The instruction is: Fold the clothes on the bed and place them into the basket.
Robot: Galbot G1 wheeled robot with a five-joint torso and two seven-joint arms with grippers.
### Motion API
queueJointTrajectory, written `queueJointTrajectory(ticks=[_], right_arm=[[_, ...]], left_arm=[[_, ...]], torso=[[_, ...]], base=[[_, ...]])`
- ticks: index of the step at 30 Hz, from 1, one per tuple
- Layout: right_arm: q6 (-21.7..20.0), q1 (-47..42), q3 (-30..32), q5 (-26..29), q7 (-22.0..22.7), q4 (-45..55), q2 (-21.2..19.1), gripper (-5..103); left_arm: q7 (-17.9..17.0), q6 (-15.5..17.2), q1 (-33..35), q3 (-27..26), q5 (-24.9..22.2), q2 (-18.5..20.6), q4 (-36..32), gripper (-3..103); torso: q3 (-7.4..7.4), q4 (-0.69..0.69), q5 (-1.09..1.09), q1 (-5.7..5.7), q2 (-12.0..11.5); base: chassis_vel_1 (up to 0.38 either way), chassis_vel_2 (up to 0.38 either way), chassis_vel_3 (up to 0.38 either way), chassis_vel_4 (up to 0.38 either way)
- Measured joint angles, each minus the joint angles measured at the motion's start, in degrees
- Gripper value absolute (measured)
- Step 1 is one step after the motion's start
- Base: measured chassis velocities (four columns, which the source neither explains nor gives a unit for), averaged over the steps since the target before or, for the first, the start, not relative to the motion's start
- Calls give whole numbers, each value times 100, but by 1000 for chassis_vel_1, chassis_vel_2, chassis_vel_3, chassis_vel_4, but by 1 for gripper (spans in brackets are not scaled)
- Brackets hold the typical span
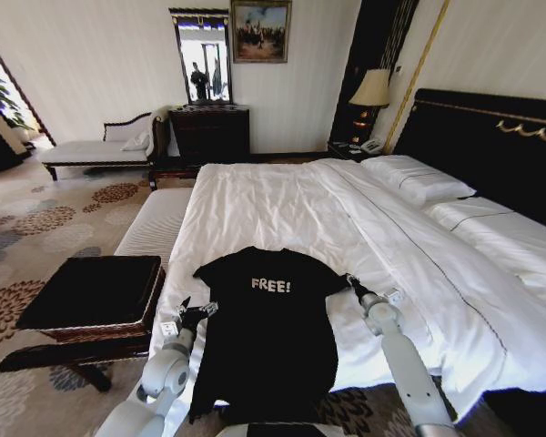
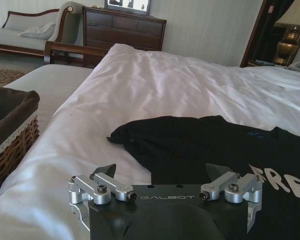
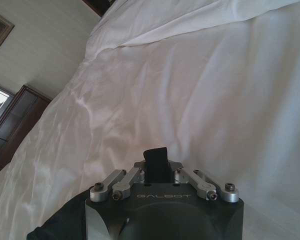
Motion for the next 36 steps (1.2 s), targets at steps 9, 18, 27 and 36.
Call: queueJointTrajectory(ticks=[9, 18, 27, 36], right_arm=[[-5, -43, -6, -34, -7, 66, -10, 0], [-134, -116, -254, -376, 34, 663, -41, 0], [-310, -113, -1000, -757, 37, 1285, -113, 0], [-261, 194, -1650, -1058, -30, 1063, 35, 0]], left_arm=[[-13, 10, -3, -5, -22, 9, -25, 100], [-19, 14, 47, -33, -17, 42, -80, 100], [-18, 14, 129, -107, -5, 107, -226, 100], [-17, 18, 165, -144, -22, 133, -314, 100]], torso=[[0, 0, 0, 0, 0], [0, 1, 0, 0, 0], [0, 0, -1, 0, 0], [0, 0, -1, 0, 0]], base=[[0, 0, 0, 0], [0, 0, 0, 0], [0, 0, 0, 0], [0, 0, 0, 0]])
